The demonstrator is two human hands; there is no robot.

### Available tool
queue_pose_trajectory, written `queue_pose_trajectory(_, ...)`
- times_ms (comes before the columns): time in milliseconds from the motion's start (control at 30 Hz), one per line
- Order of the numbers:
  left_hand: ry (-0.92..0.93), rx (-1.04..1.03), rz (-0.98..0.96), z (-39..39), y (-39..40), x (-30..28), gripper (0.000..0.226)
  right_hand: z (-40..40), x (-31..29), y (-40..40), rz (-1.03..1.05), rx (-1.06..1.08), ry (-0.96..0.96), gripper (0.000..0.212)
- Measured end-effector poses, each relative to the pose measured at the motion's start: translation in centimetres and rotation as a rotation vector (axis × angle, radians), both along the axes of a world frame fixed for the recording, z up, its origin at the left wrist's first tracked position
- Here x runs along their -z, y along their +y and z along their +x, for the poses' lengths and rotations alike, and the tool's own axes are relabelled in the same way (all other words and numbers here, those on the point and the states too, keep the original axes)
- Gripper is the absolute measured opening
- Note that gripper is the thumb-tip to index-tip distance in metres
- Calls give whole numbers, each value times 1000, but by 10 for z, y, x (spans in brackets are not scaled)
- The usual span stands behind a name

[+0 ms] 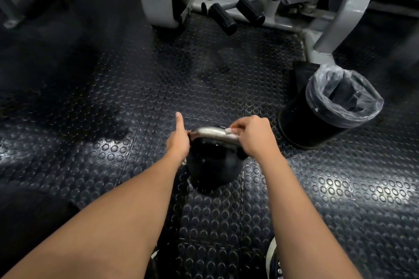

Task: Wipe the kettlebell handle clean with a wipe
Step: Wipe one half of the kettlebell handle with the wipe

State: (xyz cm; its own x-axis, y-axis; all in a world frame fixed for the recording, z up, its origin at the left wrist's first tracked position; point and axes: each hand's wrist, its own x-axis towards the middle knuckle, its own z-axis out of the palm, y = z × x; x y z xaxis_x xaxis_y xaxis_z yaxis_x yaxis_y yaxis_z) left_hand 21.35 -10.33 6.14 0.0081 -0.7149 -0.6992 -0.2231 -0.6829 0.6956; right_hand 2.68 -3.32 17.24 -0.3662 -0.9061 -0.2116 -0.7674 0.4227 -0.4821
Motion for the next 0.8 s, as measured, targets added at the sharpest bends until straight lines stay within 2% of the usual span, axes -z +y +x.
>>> queue_pose_trajectory(67,-5,-3,0,0,-1,2,141,0,-3,-4,-1,-53,-38,10)
queue_pose_trajectory(233,-16,-6,8,0,-4,13,143,-15,3,-10,172,-34,-10,17)
queue_pose_trajectory(333,-14,3,2,-1,-3,7,145,-11,4,2,35,-75,-17,17)
queue_pose_trajectory(400,-10,4,-32,0,-1,1,138,-7,-1,-1,-18,-105,-55,16)
queue_pose_trajectory(533,-10,29,-38,0,1,0,136,-15,-9,-14,162,-155,-29,18)
queue_pose_trajectory(633,-11,32,-34,1,0,-1,137,-20,-9,-7,108,-151,-4,16)
queue_pose_trajectory(700,-17,39,-38,1,0,-3,137,-15,-9,-4,54,-163,-61,14)
queue_pose_trajectory(800,-19,47,-40,1,4,-11,137,-9,-12,-17,126,-153,-143,16)
